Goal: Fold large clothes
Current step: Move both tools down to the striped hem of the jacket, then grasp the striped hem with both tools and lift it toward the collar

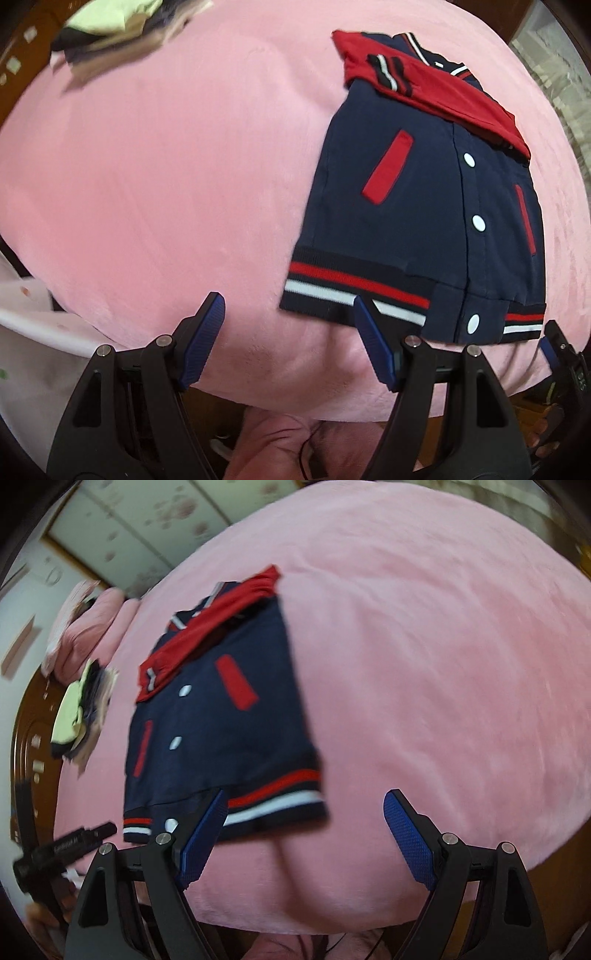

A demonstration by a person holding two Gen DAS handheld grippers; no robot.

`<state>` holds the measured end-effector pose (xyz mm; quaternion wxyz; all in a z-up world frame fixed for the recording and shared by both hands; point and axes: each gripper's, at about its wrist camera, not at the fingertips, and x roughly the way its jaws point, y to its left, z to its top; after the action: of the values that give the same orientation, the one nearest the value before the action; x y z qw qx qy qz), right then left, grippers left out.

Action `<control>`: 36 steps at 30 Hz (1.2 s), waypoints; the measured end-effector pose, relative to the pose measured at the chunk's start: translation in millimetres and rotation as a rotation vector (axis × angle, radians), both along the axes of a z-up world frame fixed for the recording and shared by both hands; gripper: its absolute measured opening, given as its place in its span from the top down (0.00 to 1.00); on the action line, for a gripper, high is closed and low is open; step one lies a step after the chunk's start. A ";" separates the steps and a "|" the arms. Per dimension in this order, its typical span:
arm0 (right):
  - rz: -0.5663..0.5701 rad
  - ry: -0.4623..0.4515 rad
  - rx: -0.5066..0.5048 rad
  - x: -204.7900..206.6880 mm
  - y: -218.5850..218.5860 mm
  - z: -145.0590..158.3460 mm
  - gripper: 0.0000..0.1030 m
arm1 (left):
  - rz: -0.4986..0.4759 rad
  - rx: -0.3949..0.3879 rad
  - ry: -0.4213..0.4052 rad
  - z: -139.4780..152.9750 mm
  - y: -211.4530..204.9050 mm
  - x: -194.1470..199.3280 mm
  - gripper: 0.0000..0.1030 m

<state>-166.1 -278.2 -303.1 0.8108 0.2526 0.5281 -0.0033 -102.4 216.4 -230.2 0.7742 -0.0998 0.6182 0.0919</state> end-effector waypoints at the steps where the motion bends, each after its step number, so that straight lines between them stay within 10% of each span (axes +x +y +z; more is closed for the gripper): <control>1: -0.012 -0.001 0.014 -3.5 -3.9 -4.4 0.22 | 0.016 -0.025 0.001 -4.7 3.1 -1.6 0.33; 6: -0.039 0.017 0.059 -11.9 -16.6 -21.1 0.30 | 0.112 -0.175 -0.006 -29.1 19.2 -6.1 0.33; 14: -0.032 0.097 0.171 14.8 -15.7 -35.4 0.36 | 0.128 -0.196 0.031 -54.2 22.3 3.0 0.32; 19: -0.120 0.132 0.338 17.6 -18.6 -48.5 0.71 | 0.093 -0.166 0.040 -53.3 14.4 7.3 0.35; 30: -0.258 0.138 0.396 16.7 -6.3 -45.2 0.89 | 0.076 -0.208 0.073 -39.4 2.7 26.8 0.85; 36: -0.250 0.140 0.367 23.1 -2.4 -25.3 0.90 | 0.068 -0.195 0.119 -26.4 -2.9 39.1 0.91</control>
<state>-143.0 -280.5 -328.4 0.7060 0.4583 0.5393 -0.0254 -63.3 213.4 -256.6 0.7191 -0.1902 0.6654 0.0634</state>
